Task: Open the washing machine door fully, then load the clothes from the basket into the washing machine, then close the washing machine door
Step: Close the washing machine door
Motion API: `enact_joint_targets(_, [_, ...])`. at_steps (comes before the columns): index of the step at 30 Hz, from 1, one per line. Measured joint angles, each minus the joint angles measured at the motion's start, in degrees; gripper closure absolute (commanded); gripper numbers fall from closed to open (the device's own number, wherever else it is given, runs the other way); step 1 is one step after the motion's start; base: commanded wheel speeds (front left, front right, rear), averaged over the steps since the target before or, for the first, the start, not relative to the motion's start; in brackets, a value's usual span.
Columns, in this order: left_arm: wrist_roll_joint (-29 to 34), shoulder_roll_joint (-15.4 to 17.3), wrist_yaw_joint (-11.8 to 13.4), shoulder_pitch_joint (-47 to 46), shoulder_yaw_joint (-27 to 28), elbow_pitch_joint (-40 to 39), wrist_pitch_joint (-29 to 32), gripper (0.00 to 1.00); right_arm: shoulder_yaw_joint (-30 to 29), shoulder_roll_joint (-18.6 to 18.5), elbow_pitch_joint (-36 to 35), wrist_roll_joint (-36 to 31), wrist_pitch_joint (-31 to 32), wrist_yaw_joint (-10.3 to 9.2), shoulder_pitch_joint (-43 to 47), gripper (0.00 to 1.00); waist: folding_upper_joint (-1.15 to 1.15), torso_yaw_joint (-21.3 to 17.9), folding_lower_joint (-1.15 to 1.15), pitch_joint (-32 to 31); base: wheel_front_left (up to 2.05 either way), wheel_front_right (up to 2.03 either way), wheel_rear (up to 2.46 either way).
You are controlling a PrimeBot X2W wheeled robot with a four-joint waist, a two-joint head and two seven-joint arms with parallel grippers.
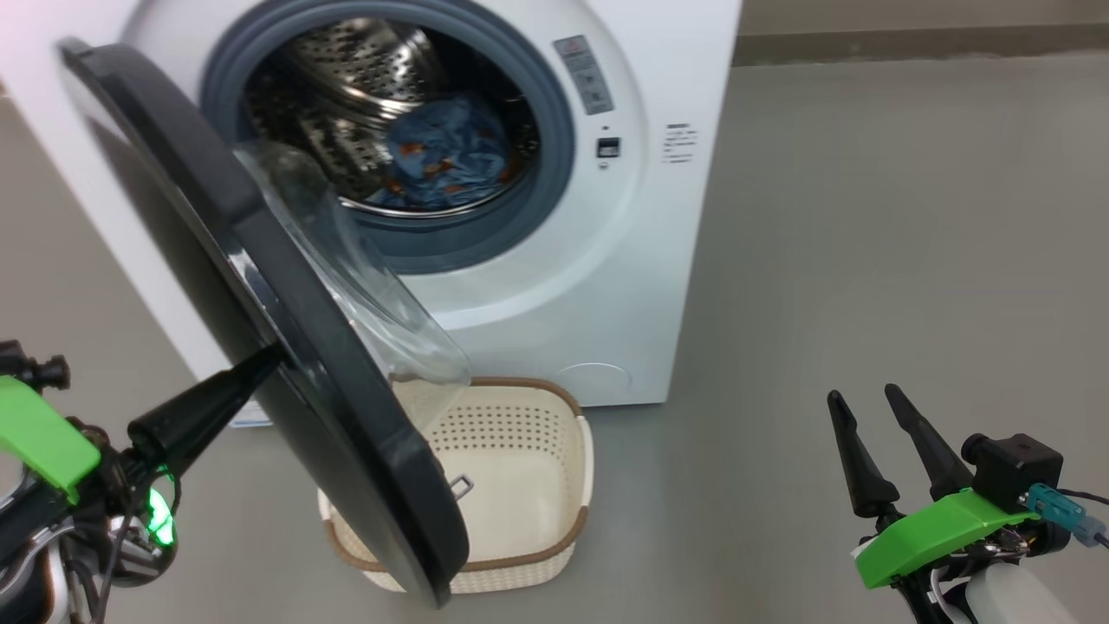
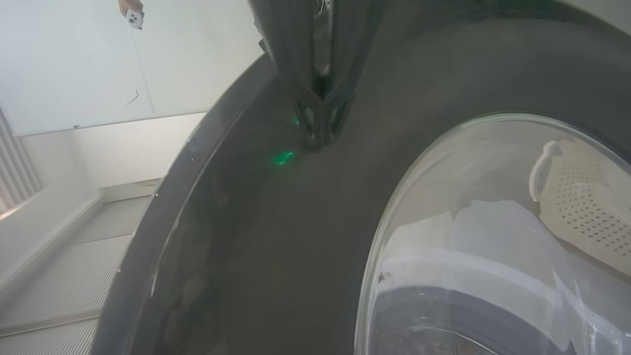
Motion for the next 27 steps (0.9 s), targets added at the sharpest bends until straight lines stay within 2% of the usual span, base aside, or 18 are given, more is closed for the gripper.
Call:
enact_joint_targets(13, [0.2, -1.8, -1.9, -2.8, 0.9, 3.3, -4.4, 1.00, 0.1, 0.0, 0.0, 0.0, 0.0, 0.01, -0.1, 0.00, 0.00, -7.3, 0.00, 1.6, 0.00, 0.00, 0.00])
enact_joint_targets(18, [0.3, -2.2, -2.6, -2.9, 0.8, 3.3, -4.9, 1.00, -0.2, 0.0, 0.0, 0.0, 0.0, 0.00, -0.1, 0.00, 0.00, -7.9, 0.00, 2.2, 0.00, 0.00, 0.00])
enact_joint_targets(24, [1.5, -2.6, -3.3, -3.1, 1.0, 3.8, -6.4, 1.00, -0.4, 0.0, 0.0, 0.0, 0.0, 0.00, -0.1, 0.00, 0.00, -6.6, 0.00, 1.8, 0.00, 0.00, 0.00])
enact_joint_targets(25, [1.8, -2.6, -3.6, -3.2, 1.0, 3.9, -6.8, 0.96, -0.5, 0.0, 0.0, 0.0, 0.0, 0.00, -0.1, 0.00, 0.00, -6.3, 0.00, 1.8, 0.00, 0.00, 0.00])
enact_joint_targets(26, [1.9, -2.6, -3.6, -3.4, 0.9, 3.9, -6.9, 0.81, -0.6, 0.0, 0.0, 0.0, 0.0, 0.00, -0.1, 0.00, 0.00, -6.0, 0.00, 1.7, 0.00, 0.00, 0.00])
enact_joint_targets(27, [1.9, -2.5, -3.6, -3.4, 0.8, 3.8, -6.9, 0.71, -0.6, 0.0, 0.0, 0.0, 0.0, 0.00, -0.1, 0.00, 0.00, -5.7, 0.00, 1.6, 0.00, 0.00, 0.00])
